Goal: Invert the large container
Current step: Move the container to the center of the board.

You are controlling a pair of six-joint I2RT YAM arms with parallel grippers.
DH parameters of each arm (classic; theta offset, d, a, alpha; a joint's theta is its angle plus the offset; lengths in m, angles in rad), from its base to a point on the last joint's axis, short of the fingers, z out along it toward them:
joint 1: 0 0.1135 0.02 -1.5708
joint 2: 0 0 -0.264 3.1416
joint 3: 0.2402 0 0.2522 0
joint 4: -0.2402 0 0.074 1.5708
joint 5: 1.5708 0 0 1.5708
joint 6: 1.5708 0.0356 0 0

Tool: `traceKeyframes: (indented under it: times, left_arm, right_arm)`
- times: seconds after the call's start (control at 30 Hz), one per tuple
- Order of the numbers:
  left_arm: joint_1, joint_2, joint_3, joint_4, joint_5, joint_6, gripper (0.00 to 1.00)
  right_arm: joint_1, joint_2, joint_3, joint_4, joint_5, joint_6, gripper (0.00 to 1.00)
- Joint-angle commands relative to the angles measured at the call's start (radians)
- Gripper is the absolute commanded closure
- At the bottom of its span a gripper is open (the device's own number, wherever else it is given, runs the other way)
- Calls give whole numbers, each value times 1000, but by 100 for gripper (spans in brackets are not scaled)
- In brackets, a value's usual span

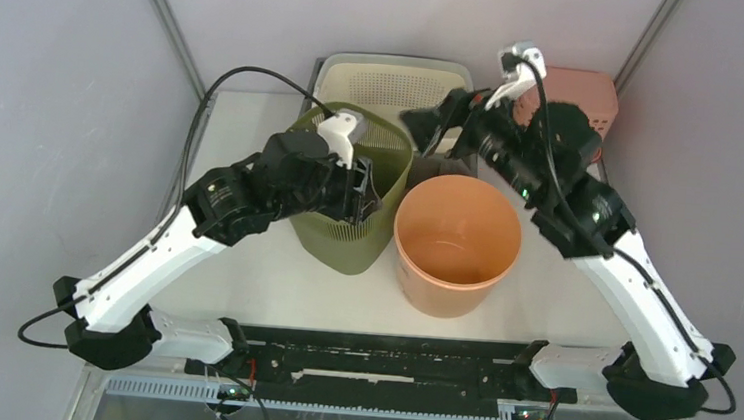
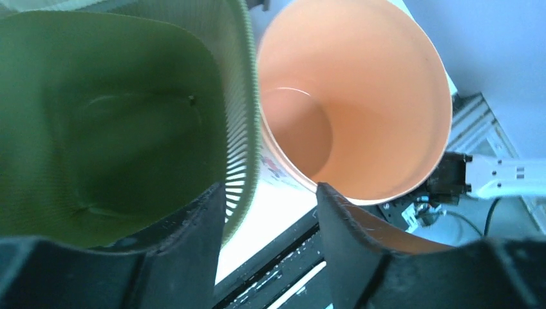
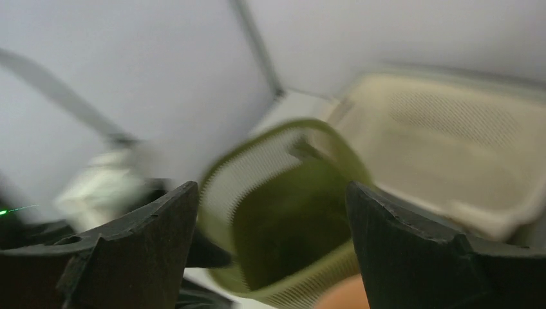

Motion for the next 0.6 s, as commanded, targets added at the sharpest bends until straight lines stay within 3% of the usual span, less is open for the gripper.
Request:
traceKeyframes:
  times: [0.0, 0.23, 0.37, 0.57]
  left_arm:
    - [64, -44, -7, -24, -80, -8, 37]
    - [261, -46, 16, -109, -145, 20, 20]
    - [399, -32, -1, -123, -174, 26, 7]
    - [533, -12, -10, -119, -248, 52, 6]
  right_arm:
    - [-282, -13, 57, -256, -128, 201, 11]
    - [-384, -66, -6, -520, 10, 149, 15]
    - [-405, -130, -119, -526, -3, 144, 15]
    - [-422, -202, -268, -496, -57, 139, 15]
